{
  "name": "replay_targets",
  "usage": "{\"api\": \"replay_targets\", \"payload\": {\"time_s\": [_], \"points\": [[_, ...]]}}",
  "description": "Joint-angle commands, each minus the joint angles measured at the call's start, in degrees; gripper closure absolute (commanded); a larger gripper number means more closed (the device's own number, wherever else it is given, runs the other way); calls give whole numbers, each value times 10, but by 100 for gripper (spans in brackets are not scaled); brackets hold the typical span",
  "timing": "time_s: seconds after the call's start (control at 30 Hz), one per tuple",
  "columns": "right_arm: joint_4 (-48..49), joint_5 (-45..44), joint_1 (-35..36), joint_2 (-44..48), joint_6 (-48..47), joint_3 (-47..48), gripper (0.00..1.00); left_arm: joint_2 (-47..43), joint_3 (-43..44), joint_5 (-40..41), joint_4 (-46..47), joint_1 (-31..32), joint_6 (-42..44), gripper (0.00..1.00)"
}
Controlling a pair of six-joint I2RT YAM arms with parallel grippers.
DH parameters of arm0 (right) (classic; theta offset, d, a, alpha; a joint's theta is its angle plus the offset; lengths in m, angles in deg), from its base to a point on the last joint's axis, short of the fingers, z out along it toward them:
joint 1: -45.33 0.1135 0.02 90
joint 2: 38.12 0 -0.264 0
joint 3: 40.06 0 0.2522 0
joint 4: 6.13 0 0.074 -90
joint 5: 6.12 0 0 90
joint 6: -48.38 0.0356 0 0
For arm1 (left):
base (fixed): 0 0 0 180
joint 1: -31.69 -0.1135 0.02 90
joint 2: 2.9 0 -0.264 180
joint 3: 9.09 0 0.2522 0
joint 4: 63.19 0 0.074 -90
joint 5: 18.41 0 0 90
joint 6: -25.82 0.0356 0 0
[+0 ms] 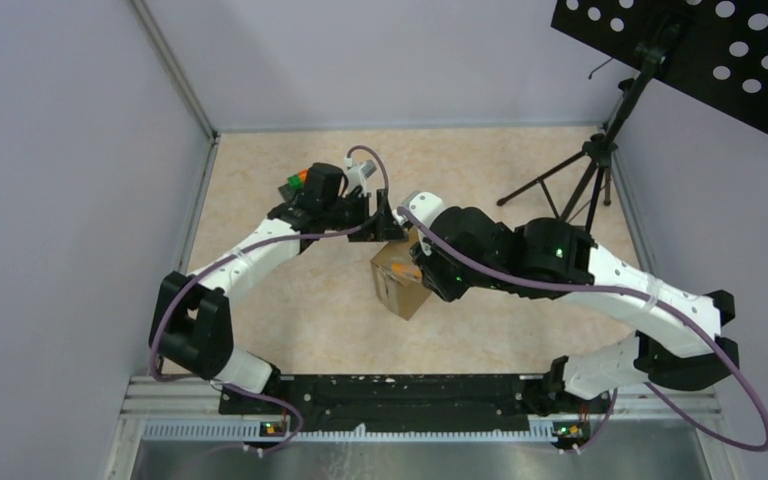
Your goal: Unpack the express box
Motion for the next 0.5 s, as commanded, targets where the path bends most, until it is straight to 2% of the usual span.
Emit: {"api": "replay_targets", "payload": {"time_s": [0.0, 0.47], "points": [[14, -13, 2, -10, -21, 29, 100, 5, -2, 12, 4, 21, 1, 17], [17, -19, 2, -27, -27, 4, 100, -28, -70, 44, 21, 64, -75, 23]]}}
